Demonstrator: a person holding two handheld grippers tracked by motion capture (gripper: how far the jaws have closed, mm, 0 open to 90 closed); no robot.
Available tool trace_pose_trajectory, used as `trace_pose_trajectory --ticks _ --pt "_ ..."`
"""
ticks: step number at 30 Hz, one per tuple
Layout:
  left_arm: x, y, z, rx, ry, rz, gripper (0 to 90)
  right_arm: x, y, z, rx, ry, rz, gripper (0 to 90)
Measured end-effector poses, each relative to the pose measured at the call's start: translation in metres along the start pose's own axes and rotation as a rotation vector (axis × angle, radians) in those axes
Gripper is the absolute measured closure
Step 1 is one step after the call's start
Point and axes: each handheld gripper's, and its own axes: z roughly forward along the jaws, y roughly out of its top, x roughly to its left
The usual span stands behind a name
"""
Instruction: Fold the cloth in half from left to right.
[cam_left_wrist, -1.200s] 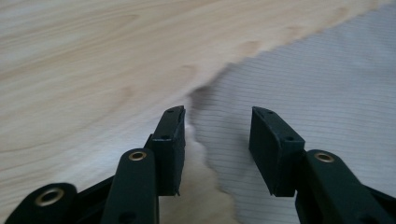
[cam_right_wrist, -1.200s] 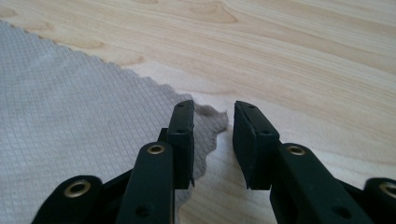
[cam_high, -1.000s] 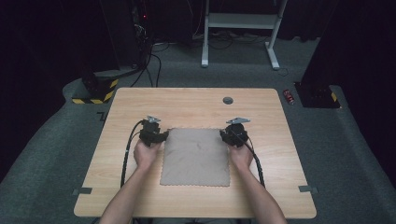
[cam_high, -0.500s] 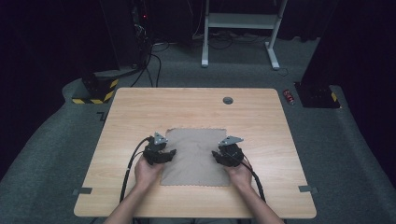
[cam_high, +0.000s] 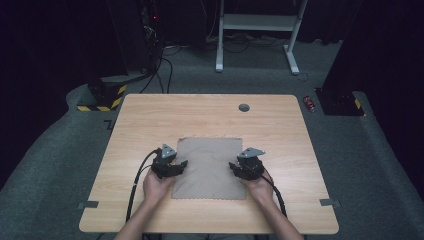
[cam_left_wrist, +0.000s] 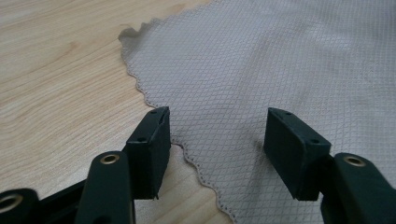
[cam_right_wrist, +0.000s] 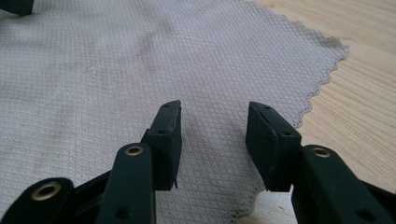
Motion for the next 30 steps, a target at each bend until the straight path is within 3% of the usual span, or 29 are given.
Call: trace_pose_trajectory --ticks 5,10,13,16,19,22,24,27,30 --pt "0.0 -0.001 -0.001 0.005 0.001 -0.006 36.9 0.004 0.006 0.0 0.032 -0.006 0.019 53.7" --pt "0.003 0.005 -0.002 0.041 -0.009 -0.014 37.3 0.013 0.007 -0.006 0.011 0.02 0.015 57.2" --pt "0.006 0.009 -0.005 0.025 -0.013 -0.023 38.3 0.02 0.007 -0.008 0.007 0.032 -0.008 59.1" --pt "0.012 0.015 -0.005 0.066 -0.001 -0.028 37.5 0.027 0.008 -0.01 -0.006 0.052 -0.009 61.3" --pt "0.016 0.019 -0.007 0.047 0.005 -0.041 38.9 0.038 0.008 -0.01 -0.009 0.083 -0.031 63.6" --pt "0.022 0.025 -0.006 0.077 0.012 -0.042 38.0 0.049 0.01 -0.01 -0.012 0.107 -0.053 66.0" --pt "0.025 0.029 -0.006 0.062 0.025 -0.045 38.3 0.058 0.011 -0.009 -0.013 0.131 -0.07 67.7" --pt "0.03 0.036 -0.005 0.08 0.031 -0.053 38.0 0.07 0.014 -0.008 -0.01 0.158 -0.095 69.5" --pt "0.033 0.039 -0.004 0.058 0.038 -0.063 39.6 0.085 0.016 -0.004 -0.008 0.187 -0.134 71.8"
